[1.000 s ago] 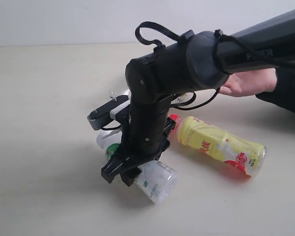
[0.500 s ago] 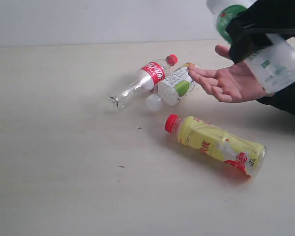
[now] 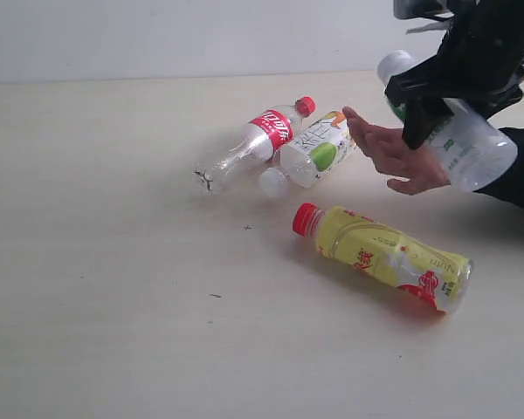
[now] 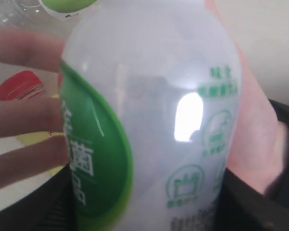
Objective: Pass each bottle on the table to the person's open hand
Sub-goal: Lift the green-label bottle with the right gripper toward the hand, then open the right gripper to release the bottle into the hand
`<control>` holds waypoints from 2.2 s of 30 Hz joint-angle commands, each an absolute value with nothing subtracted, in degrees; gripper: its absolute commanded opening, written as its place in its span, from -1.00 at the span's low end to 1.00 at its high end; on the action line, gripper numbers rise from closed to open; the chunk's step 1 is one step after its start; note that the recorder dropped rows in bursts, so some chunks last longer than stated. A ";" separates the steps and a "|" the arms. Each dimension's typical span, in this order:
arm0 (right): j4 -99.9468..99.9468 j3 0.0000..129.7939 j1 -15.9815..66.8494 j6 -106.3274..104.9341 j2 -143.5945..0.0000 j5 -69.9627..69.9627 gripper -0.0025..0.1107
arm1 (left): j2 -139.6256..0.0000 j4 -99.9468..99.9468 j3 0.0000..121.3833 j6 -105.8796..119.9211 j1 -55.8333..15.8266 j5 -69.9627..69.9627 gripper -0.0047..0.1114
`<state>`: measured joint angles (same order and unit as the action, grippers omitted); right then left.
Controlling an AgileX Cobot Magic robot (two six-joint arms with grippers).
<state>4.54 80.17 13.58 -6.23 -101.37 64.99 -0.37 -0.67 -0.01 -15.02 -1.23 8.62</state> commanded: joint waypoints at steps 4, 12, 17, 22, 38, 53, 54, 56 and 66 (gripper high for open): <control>4.34 80.89 13.32 -6.39 -104.60 64.38 -0.96 | 0.00 -0.99 0.00 -14.79 -1.56 8.42 -0.92; 4.19 80.89 13.32 -8.43 -104.73 66.94 -0.96 | 0.00 -0.99 0.00 -14.79 -1.56 8.42 -0.92; 4.08 80.89 13.32 -9.17 -103.91 69.09 -0.96 | 0.00 -0.99 0.00 -14.79 -1.56 8.42 -0.92; 5.17 80.89 13.32 -9.05 -103.52 69.18 -0.96 | 0.00 -0.99 0.00 -14.79 -1.56 8.42 -0.92; 10.15 80.89 13.32 -10.31 -106.07 68.58 -0.45 | 0.00 -0.99 0.00 -14.79 -1.56 8.42 -0.92; 10.15 80.89 13.32 -10.31 -106.07 68.45 0.34 | 0.00 -0.99 0.00 -14.79 -1.56 8.42 -0.92; 10.15 80.89 13.32 -10.31 -106.07 68.45 0.34 | 0.00 -0.99 0.00 -14.79 -1.56 8.42 -0.92; 10.15 80.89 13.32 -10.31 -106.07 68.45 0.34 | 0.00 -0.99 0.00 -14.79 -1.56 8.42 -0.92; 10.15 80.99 13.32 -10.31 -105.96 67.30 0.34 | 0.00 -0.99 0.00 -14.79 -1.56 8.42 -0.92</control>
<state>10.65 80.67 13.58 -9.88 -105.98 68.22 -0.37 -0.67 -0.01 -15.02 -1.23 8.62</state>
